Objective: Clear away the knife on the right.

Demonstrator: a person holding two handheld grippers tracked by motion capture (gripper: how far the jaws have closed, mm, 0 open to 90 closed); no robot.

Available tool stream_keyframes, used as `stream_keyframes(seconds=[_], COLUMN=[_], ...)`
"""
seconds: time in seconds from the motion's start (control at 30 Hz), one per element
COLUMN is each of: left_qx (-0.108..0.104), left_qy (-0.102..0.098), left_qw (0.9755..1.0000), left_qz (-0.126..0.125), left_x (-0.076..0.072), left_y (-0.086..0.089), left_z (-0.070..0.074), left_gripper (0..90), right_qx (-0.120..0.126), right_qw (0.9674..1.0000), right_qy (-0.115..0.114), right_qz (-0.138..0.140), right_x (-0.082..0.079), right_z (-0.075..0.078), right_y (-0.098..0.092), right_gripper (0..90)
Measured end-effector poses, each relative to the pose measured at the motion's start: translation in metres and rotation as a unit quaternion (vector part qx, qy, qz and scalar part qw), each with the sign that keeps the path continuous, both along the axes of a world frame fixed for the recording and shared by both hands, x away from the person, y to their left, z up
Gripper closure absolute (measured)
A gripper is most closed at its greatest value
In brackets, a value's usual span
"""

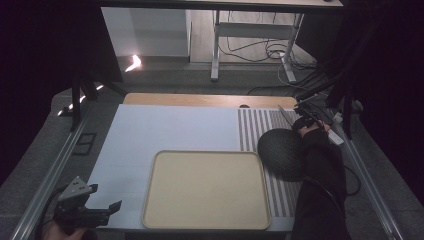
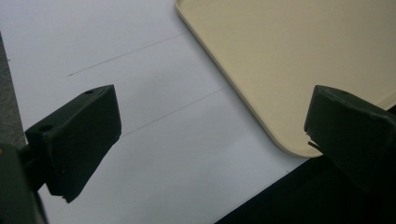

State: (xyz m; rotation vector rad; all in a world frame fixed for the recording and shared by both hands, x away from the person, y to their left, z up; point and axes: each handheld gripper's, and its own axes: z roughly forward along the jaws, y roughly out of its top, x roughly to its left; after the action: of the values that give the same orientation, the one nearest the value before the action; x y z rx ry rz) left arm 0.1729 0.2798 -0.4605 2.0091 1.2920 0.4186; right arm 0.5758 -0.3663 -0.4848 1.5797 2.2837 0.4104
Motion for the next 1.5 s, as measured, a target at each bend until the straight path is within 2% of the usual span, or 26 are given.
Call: stream_keyframes(seconds=[0.27, 0.37, 0.8, 1.07, 1.27, 1.5], left_qx=[0.001, 0.001, 0.002, 0.002, 0.002, 0.001], left_qy=[0.001, 0.001, 0.001, 0.001, 0.002, 0.002], left_qw=[1.0000, 1.0000, 1.0000, 1.0000, 1.0000, 1.0000], left_qz=[0.000, 0.000, -0.001, -0.001, 0.000, 0.000], left_x=[0.001, 0.001, 0.001, 0.001, 0.001, 0.001], left_y=[0.000, 0.000, -0.001, -0.001, -0.001, -0.001], left_z=[0.000, 0.000, 0.000, 0.000, 0.000, 0.000], left_gripper=[3.7, 3.7, 3.7, 3.8, 3.8, 3.8], right_qx=[0.008, 0.001, 0.001, -0.001, 0.009, 0.026], right_qw=[0.9998, 0.9998, 0.9994, 0.9992, 0.9992, 0.9990], right_qy=[-0.012, -0.017, -0.033, -0.039, -0.037, -0.036], right_qz=[-0.015, -0.015, -0.006, -0.011, -0.012, 0.007], right_x=[-0.006, -0.008, -0.018, -0.022, -0.027, -0.037], right_z=[0.009, 0.016, 0.034, 0.039, 0.041, 0.052], right_y=[-0.016, -0.020, -0.026, -0.034, -0.039, -0.030], right_gripper=[80.9, 80.8, 81.3, 81.4, 81.4, 81.4])
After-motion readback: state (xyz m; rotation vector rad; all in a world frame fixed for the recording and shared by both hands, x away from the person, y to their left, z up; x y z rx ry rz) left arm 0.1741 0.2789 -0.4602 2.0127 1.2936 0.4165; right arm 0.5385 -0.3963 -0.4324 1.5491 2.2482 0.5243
